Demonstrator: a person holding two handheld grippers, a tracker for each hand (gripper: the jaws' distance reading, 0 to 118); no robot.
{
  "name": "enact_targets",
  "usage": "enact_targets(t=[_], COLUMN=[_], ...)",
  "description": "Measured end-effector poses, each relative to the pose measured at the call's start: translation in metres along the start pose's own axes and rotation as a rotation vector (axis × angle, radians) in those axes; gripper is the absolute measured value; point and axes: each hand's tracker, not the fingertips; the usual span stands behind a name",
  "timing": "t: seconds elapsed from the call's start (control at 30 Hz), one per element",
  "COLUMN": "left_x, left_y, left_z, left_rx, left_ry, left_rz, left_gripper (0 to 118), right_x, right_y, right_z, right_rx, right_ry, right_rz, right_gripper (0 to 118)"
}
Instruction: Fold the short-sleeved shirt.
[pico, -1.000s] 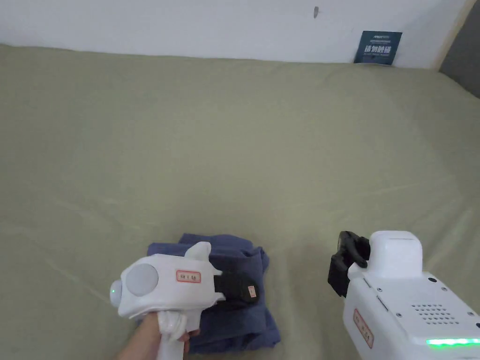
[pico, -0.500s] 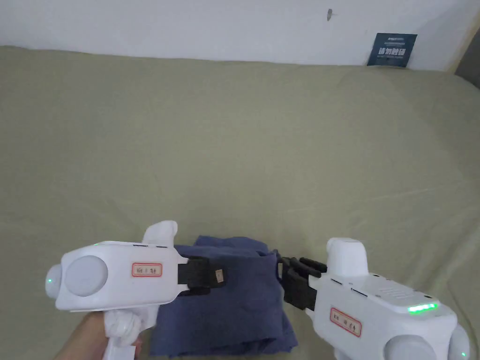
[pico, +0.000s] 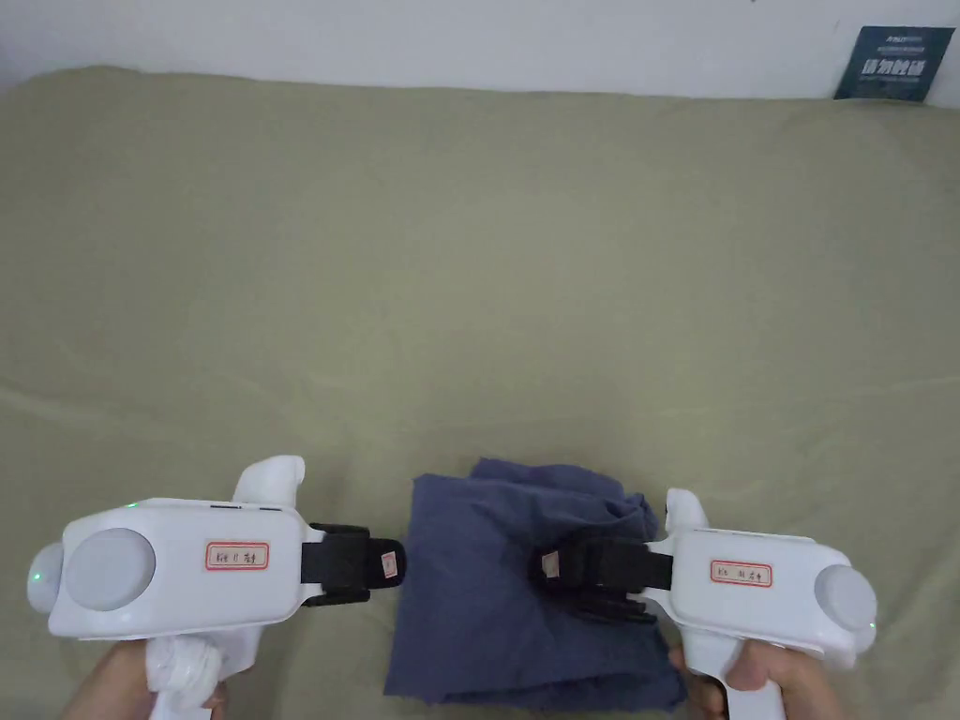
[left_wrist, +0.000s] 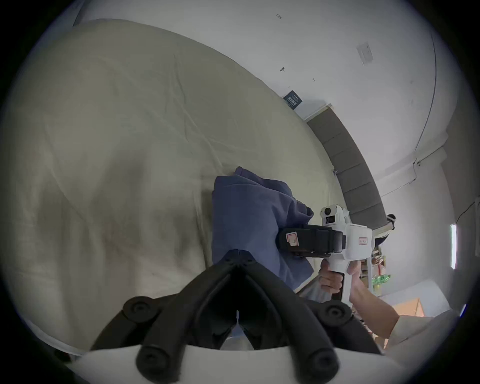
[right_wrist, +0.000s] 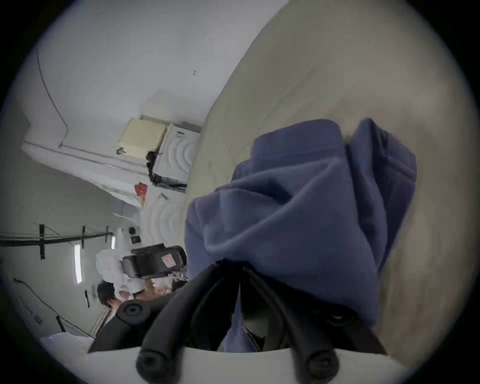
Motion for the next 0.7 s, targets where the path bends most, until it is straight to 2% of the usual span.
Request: enact_targets(t=[0.13, 0.4, 0.53, 0.57, 0.6, 0.63, 0.67, 0.7], left_x=[-0.001, -0.001, -0.002, -0.004, -0.005, -0.005, -0.006, -0.006], left_y=[-0.002, -0.008, -0.008, -0.006, -0.004, -0.004, -0.003, -0.001], left_z=[-0.004, -0.008, -0.009, -0.01, -0.011, -0.011, -0.011, -0.012], left_rx=[0.006, -0.006, 0.014, -0.004, -0.007, -0.003, -0.001, -0.009], left_ry=[-0.037, -0.009, 0.026, 0.001, -0.003, -0.006, -0.006, -0.006], left_rz=[0.034, 0.043, 0.041, 0.051, 0.052, 0.052, 0.053, 0.048], left_gripper=[0, 0, 2, 4, 16, 16, 22, 41], right_x=[-0.002, -0.003, -0.013, -0.012, -0.012, -0.012, -0.012, -0.011], right_y=[-0.001, -0.001, -0.005, -0.005, -0.005, -0.005, -0.006, -0.005], right_z=[0.0, -0.002, -0.002, -0.003, -0.003, -0.003, -0.003, -0.002], right_rx=[0.007, 0.003, 0.018, 0.017, 0.018, 0.021, 0.023, 0.023], right_ry=[-0.018, -0.028, -0.075, -0.078, -0.079, -0.081, -0.081, -0.081], right_rz=[0.005, 0.005, 0.047, 0.046, 0.046, 0.044, 0.041, 0.042], right_gripper=[7, 7, 7, 7, 7, 7, 7, 7])
